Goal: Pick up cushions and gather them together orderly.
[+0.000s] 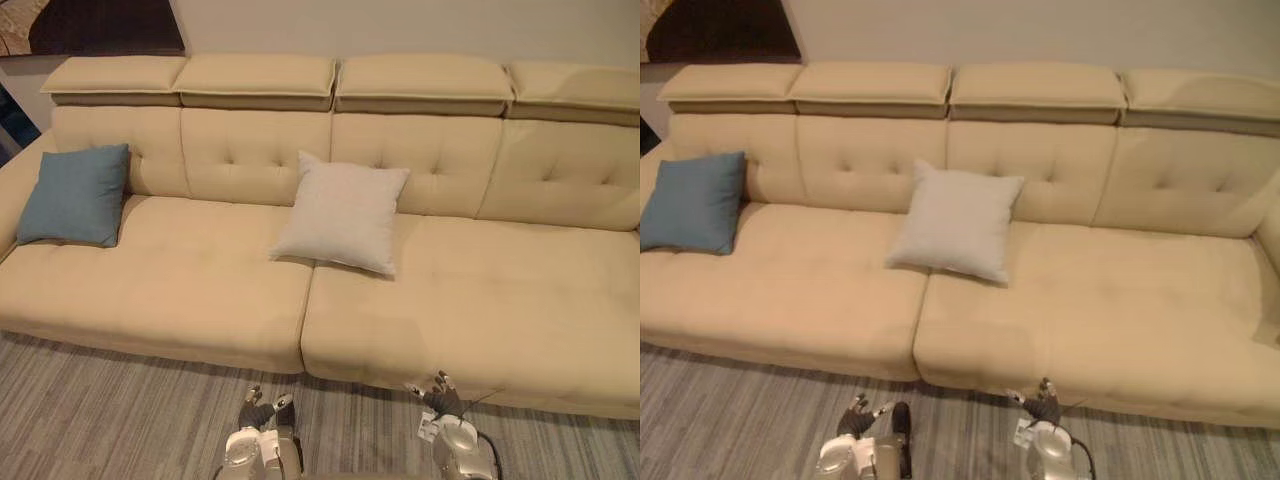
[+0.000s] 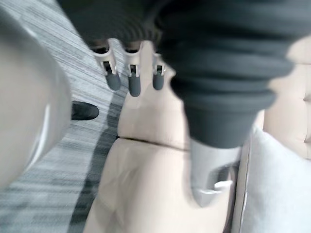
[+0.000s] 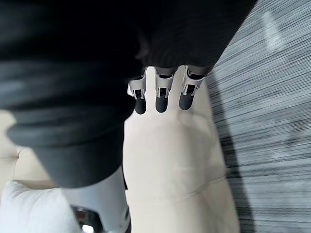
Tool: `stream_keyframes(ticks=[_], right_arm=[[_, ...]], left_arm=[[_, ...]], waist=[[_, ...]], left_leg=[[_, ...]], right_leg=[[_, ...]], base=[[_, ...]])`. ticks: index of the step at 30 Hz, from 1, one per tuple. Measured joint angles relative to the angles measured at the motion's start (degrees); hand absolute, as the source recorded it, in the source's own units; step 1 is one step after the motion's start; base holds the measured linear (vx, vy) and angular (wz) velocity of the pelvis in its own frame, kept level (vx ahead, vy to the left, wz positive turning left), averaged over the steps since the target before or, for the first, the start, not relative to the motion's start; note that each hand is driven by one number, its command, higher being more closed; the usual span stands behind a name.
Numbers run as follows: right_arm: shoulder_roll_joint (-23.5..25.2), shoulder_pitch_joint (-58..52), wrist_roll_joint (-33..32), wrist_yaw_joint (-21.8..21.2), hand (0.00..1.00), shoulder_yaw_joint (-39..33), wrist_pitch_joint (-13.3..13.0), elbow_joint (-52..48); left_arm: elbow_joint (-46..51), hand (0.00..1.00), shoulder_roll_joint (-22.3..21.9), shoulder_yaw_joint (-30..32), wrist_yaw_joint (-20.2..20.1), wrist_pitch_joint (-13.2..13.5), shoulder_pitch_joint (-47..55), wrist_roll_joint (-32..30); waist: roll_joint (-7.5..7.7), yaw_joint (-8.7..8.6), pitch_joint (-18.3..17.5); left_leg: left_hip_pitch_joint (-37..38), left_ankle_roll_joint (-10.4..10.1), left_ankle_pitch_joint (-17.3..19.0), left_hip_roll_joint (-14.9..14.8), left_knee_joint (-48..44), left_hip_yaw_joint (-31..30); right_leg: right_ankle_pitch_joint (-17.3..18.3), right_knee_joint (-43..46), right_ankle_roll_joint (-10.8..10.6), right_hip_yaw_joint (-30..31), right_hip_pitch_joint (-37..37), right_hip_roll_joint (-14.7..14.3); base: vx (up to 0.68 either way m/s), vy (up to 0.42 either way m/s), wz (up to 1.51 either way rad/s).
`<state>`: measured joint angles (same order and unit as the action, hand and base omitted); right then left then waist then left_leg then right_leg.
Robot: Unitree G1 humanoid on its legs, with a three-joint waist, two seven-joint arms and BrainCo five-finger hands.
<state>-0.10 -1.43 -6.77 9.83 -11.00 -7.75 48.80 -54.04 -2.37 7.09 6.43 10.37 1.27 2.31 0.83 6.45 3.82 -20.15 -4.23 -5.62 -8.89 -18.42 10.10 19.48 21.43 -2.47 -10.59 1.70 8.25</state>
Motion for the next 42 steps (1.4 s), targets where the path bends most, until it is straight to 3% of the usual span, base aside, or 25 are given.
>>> stream_keyframes(ticks=[1, 2, 3, 4, 5, 7, 8, 15, 20, 23, 24, 26, 27, 28, 29, 30, 31, 32, 34, 36, 37, 38, 39, 41, 42], right_arm=[[-0.20, -0.52, 0.11, -0.01, 0.00, 0.00, 0.05, -0.02], [-0.26, -0.81, 0.11, -0.02, 0.00, -0.04, 0.07, -0.01], [-0.19, -1.32, 0.19, -0.05, 0.00, -0.06, 0.42, 0.44], [-0.09, -1.55, 0.63, -0.11, 0.00, -0.16, 0.68, 1.84], [-0.07, -1.46, 0.73, -0.18, 0.00, -0.34, 0.91, 2.30], [2.75, -1.32, 2.25, -0.82, 0.00, -2.06, 1.75, 5.95], [2.98, -1.29, 2.24, -1.16, 0.00, -2.25, 1.86, 7.00], [2.21, -0.87, 2.09, -1.35, 0.00, -7.47, 1.80, 8.80], [1.42, -0.82, 1.60, -1.25, 0.00, -11.25, 1.76, 9.00], [0.41, 0.43, 1.07, -1.24, 0.00, -11.20, 1.60, 8.85], [-0.19, 1.38, 0.24, -1.18, 0.00, -10.97, 1.49, 8.81], [-1.15, 2.94, -0.12, -0.92, 0.00, -10.24, 1.31, 8.38], [-1.84, 3.86, -0.10, -0.80, 0.00, -9.19, 1.20, 8.29], [-2.45, 4.12, -0.05, -0.80, 0.00, -8.22, 1.09, 8.42], [-2.58, 4.34, -0.03, -0.75, 0.00, -8.11, 1.10, 8.45], [-2.90, 4.42, 0.02, -0.63, 0.00, -7.99, 1.11, 8.47], [-3.10, 4.05, 0.04, -0.48, 0.00, -7.96, 1.10, 8.49], [-3.43, 4.19, 0.04, -0.37, 0.00, -7.82, 1.10, 8.51], [-4.55, 3.97, 0.07, -0.11, 0.00, -6.57, 1.35, 9.67], [-4.73, 3.62, 0.05, -0.02, 0.00, -6.22, 1.45, 10.82], [-4.73, 3.03, 0.03, 0.19, 0.00, -5.53, 1.54, 11.26], [-4.51, 3.30, -0.03, 0.36, 0.00, -4.05, 1.58, 11.33], [-4.49, 3.39, -0.04, 0.37, 0.00, -4.00, 1.58, 11.32], [-4.60, 4.85, -0.05, 0.41, 0.00, -4.11, 1.56, 11.50], [-4.69, 5.15, -0.05, 0.41, 0.00, -4.10, 1.57, 11.68]], left_arm=[[-0.22, 0.00, 0.14, 0.00, 0.01, -0.05, 0.07, 0.00], [-0.31, 0.00, 0.07, 0.01, 0.00, -0.05, 0.06, 0.00], [-0.74, 0.00, -0.12, 0.26, -0.04, -0.11, 0.08, -0.03], [-1.29, 0.00, -0.29, 0.64, -0.04, -0.53, 0.10, -0.09], [-1.35, 0.00, -0.36, 0.84, -0.05, -0.78, 0.18, -0.09], [-1.54, 0.00, 1.97, 0.98, 0.16, -1.12, 0.33, -0.05], [-1.94, 0.00, 2.73, 0.97, 0.12, -1.17, 0.67, -0.09], [-5.26, 0.00, 3.78, 0.89, -0.09, -1.48, 0.91, -1.26], [-7.62, 0.00, 3.71, 0.83, -0.42, -2.25, 0.10, -3.82], [-8.59, 0.00, 3.14, 0.80, -0.50, -2.33, -1.34, -4.60], [-8.53, 0.00, 2.67, 0.82, -0.50, -2.32, -2.05, -4.61], [-8.45, 0.00, 2.29, 0.78, -0.55, -2.30, -2.95, -4.64], [-7.98, 0.00, 2.25, 0.78, -0.55, -2.30, -3.82, -4.72], [-6.84, 0.00, 2.21, 0.71, -0.55, -2.27, -3.94, -4.75], [-6.56, 0.00, 2.36, 0.67, -0.57, -2.28, -3.86, -4.75], [-6.01, 0.00, 2.73, 0.66, -0.59, -2.29, -3.46, -4.47], [-6.05, 0.00, 2.96, 0.69, -0.59, -2.36, -3.35, -4.34], [-6.11, 0.00, 3.35, 0.68, -0.58, -2.41, -2.42, -4.29], [-6.19, 0.00, 3.64, -0.56, -0.57, -2.34, -1.92, -4.14], [-6.25, 0.00, 4.20, -1.90, -0.66, -2.33, -2.46, -3.49], [-6.26, 0.00, 4.20, -1.87, -0.84, -2.37, -2.41, -3.25], [-6.27, 0.00, 4.38, -1.90, -1.04, -2.39, -1.44, -3.22], [-6.27, 0.00, 4.38, -1.90, -1.06, -2.41, -1.34, -3.21], [-4.38, 0.00, 4.51, -1.96, -1.06, -2.68, -0.27, -2.17], [-3.74, 0.00, 4.58, -2.02, -1.11, -2.66, -0.33, -2.13]], waist=[[0.35, -0.47, -0.11], [0.29, -0.54, -0.14], [0.09, -0.59, -0.18], [-0.79, -0.84, -0.55], [-1.14, -0.93, -0.40], [1.51, -1.28, -0.76], [1.78, -1.36, -0.92], [0.36, -3.15, -1.61], [-0.96, -3.20, -2.11], [-1.26, -3.17, -2.12], [-1.57, -3.16, -2.04], [-2.42, -2.98, -1.70], [-2.88, -3.10, -1.40], [-3.50, -3.04, -1.00], [-3.37, -2.92, -1.02], [-2.83, -2.64, -1.07], [-3.32, -2.63, -0.68], [-4.08, -2.66, -0.38], [-4.51, -2.63, -0.46], [-5.48, -3.29, 0.30], [-5.65, -3.09, 0.67], [-5.16, -2.14, 2.07], [-5.20, -2.13, 2.11], [-4.32, -0.74, 2.99], [-4.35, -0.28, 3.28]], left_leg=[[0.30, 0.44, 6.41, 0.59, -8.06, -1.10], [0.59, 0.24, 8.58, 0.47, -10.25, -1.84], [2.05, -0.38, 13.10, 0.18, -12.81, -3.83], [3.80, -1.73, 17.73, 0.04, -11.53, -5.93], [4.27, -1.72, 19.89, 0.15, -10.22, -6.34], [5.15, -1.29, 19.79, 2.10, -7.90, -3.28], [6.05, -1.08, 19.89, 2.54, -7.07, -1.94], [9.70, -0.62, 20.15, 3.99, -3.07, 0.46], [12.27, -0.04, 19.34, 3.31, -0.48, -0.31], [13.19, -0.02, 19.33, 1.66, 0.65, 2.20], [13.68, -0.01, 19.32, 0.64, 1.26, 4.41], [14.29, 0.04, 19.28, -0.79, 2.58, 8.15], [14.25, 0.11, 19.22, -1.92, 2.44, 11.29], [14.81, 0.25, 19.13, -2.46, 2.32, 13.35], [15.27, 0.25, 19.13, -2.34, 2.30, 14.38], [17.05, 0.21, 19.16, -1.79, 2.08, 17.52], [18.57, 0.18, 19.20, -1.56, 1.47, 19.34], [19.24, 0.20, 19.20, -1.36, 0.06, 19.96], [20.33, 0.41, 19.34, -2.03, -3.63, 19.86], [17.88, 1.32, 19.27, -6.25, -16.66, 18.37], [14.60, 5.40, 16.78, -9.28, -26.48, 15.12], [9.45, 8.82, 17.81, -9.47, -37.37, 7.61], [9.00, 8.74, 18.26, -9.24, -37.83, 6.93], [1.79, 4.41, 22.50, -1.78, -34.22, -1.51], [0.93, 4.22, 22.59, -0.50, -31.92, -2.41]], right_leg=[[-1.58, -1.38, -0.92, 0.88, -0.04, 1.25], [-2.17, -2.04, -1.23, 1.34, 0.01, 1.33], [-3.41, -3.08, -2.07, 2.49, 0.59, 1.31], [-4.00, -3.39, -3.04, 3.33, 1.52, 0.85], [-3.99, -3.40, -3.22, 3.69, 1.67, 0.47], [-6.02, -5.96, -3.95, 7.70, 2.19, 1.19], [-7.29, -7.43, -3.61, 8.88, 1.93, 1.07], [-11.14, -13.35, -3.58, 13.07, 0.27, 0.48], [-13.06, -16.17, -2.07, 19.21, 1.55, -2.37], [-16.16, -17.88, -1.51, 24.20, 3.54, -4.53], [-18.26, -18.16, -1.72, 24.37, 5.47, -5.61], [-21.85, -19.06, -1.22, 18.69, 7.92, -7.08], [-23.58, -19.16, 0.99, 8.35, 9.89, -7.63], [-20.49, -16.72, 6.40, -7.33, 11.78, -6.54], [-18.83, -15.25, 8.02, -13.21, 12.19, -5.78], [-16.18, -11.87, 10.52, -25.05, 11.90, -3.76], [-16.13, -10.63, 10.31, -26.73, 11.41, -3.63], [-16.06, -10.26, 10.20, -24.56, 11.05, -4.00], [-14.04, -9.71, 7.78, -19.65, 10.78, -4.83], [-12.48, -10.07, 8.14, -17.87, 8.58, -7.17], [-11.79, -10.71, 8.52, -16.52, 6.69, -8.99], [-10.09, -10.88, 9.90, -13.14, 3.82, -10.80], [-9.92, -10.90, 10.05, -12.76, 3.70, -10.86], [-9.85, -12.47, 10.40, -7.04, 1.73, -11.55], [-9.87, -12.80, 10.42, -6.16, 1.31, -11.55]], base=[[-0.22, 0.117, -0.34], [-0.18, 0.204, -0.37], [-0.12, 0.295, -0.30], [-0.10, 0.323, -0.28], [-0.08, 0.312, -0.29], [-0.05, 0.269, -0.51], [-0.02, 0.200, -0.51], [0.04, 0.060, -0.38], [0.15, -0.044, -0.72], [0.14, -0.050, -1.23], [0.09, -0.031, -1.55], [0.10, -0.027, -1.61], [0.12, -0.071, -1.59], [0.11, -0.098, -1.58], [0.09, -0.142, -1.56], [0.10, -0.132, -1.45], [0.12, -0.121, -1.69], [0.10, -0.074, -1.51], [0.11, -0.075, -1.16], [0.11, -0.102, -0.62], [0.14, -0.077, -0.87], [0.16, -0.050, -0.84], [0.20, 0.010, -1.06], [0.19, 0.033, -1.10], [0.20, 0.058, -1.12]])
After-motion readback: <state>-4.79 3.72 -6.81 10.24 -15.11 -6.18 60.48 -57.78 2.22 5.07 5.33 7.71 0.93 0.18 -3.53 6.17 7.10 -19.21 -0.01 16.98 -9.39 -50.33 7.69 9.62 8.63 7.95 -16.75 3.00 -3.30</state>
